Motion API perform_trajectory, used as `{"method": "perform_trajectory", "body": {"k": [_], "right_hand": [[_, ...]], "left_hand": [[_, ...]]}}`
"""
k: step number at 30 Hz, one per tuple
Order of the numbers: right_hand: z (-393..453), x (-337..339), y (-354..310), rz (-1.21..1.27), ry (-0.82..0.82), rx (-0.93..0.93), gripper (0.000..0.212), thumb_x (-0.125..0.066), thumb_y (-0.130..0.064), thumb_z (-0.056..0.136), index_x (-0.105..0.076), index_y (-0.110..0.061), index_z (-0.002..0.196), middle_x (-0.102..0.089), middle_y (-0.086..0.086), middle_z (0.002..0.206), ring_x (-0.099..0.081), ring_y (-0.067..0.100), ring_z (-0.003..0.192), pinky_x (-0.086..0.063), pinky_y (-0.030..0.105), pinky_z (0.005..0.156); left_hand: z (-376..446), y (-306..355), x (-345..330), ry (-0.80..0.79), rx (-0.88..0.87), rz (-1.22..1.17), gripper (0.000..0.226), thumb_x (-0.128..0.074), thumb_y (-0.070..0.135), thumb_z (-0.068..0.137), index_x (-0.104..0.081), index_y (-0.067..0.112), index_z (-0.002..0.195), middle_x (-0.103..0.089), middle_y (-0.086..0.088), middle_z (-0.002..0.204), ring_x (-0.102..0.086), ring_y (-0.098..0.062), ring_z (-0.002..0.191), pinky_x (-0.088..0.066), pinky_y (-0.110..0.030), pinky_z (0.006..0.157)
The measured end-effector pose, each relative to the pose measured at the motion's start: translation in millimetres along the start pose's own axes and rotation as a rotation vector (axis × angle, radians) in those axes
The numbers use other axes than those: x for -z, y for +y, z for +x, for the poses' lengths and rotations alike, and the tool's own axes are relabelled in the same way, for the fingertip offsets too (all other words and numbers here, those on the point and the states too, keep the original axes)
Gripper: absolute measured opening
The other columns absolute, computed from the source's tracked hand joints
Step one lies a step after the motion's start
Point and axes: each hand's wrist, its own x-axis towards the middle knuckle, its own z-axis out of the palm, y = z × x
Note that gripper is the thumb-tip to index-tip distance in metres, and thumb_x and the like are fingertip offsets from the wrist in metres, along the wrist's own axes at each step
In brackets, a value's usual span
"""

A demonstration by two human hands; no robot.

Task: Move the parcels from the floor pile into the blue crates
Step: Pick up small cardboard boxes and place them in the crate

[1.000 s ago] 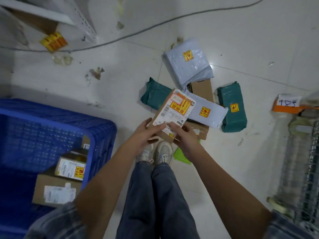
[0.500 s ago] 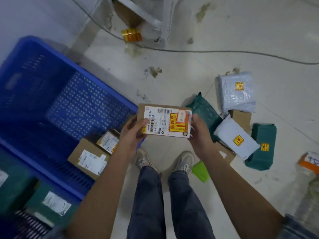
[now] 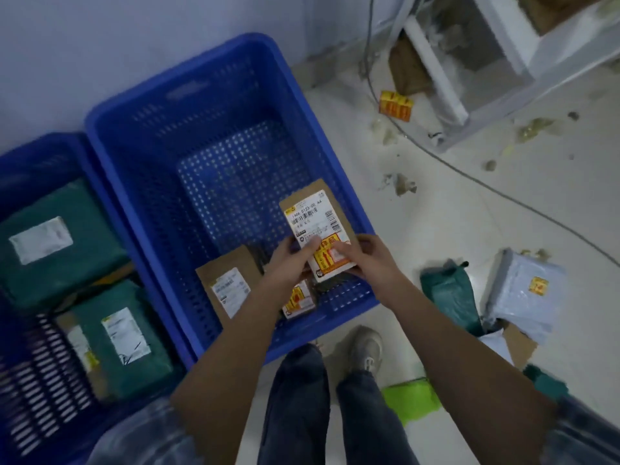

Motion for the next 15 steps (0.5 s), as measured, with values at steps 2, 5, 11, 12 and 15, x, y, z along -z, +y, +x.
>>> {"method": "perform_trajectory", "body": {"k": [2,5,11,12,15], "right_hand": [[12.7,-6.9,1.6,-0.205,-0.036,0.008,0.07,-0.078,-0.045,0.066,-0.051,-0.014,0.122,-0.062,0.0,0.118,-0.063,0.019,0.105,-0.051,0.039,0.095],[31.2,-8.9,16.5,-0.534,-0.101,0.026,0.052,-0.062,-0.032,0.088,-0.046,-0.011,0.132,-0.058,0.0,0.117,-0.058,0.02,0.111,-0.046,0.029,0.091],[70.7,-10.8,65.2,-0.792,-0.204,0.01,0.045,-0.044,-0.015,0.098,-0.033,-0.006,0.14,-0.048,0.01,0.141,-0.046,0.027,0.13,-0.038,0.033,0.105],[77.6,-10.0,72.1,-0.815,-0.209,0.001,0.043,-0.045,-0.014,0.097,-0.033,-0.005,0.138,-0.048,0.011,0.141,-0.047,0.027,0.129,-0.039,0.033,0.103],[97.5,-6.9,89.3,-0.88,-0.188,-0.05,0.041,-0.05,-0.015,0.095,-0.037,0.001,0.129,-0.052,0.016,0.135,-0.052,0.029,0.122,-0.043,0.032,0.092]], "left_hand": [[9.9,-8.7,2.8,0.077,-0.019,0.008,0.042,-0.06,0.025,0.091,-0.049,0.014,0.13,-0.062,-0.006,0.124,-0.063,-0.021,0.104,-0.053,-0.039,0.09],[24.6,-30.5,0.3,0.182,-0.008,0.154,0.038,-0.056,0.02,0.093,-0.049,0.01,0.129,-0.059,-0.009,0.128,-0.059,-0.025,0.111,-0.05,-0.038,0.094],[59.3,-85.6,-19.4,0.341,0.01,0.409,0.034,-0.049,0.017,0.096,-0.049,0.01,0.13,-0.062,-0.009,0.126,-0.059,-0.029,0.11,-0.044,-0.031,0.081],[64.5,-91.9,-21.4,0.371,0.034,0.436,0.034,-0.049,0.018,0.096,-0.049,0.012,0.129,-0.062,-0.008,0.124,-0.06,-0.028,0.109,-0.044,-0.03,0.079],[82.6,-112.3,-28.0,0.412,0.069,0.546,0.027,-0.051,0.021,0.095,-0.053,0.014,0.122,-0.065,-0.006,0.117,-0.062,-0.026,0.103,-0.045,-0.029,0.073]]}}
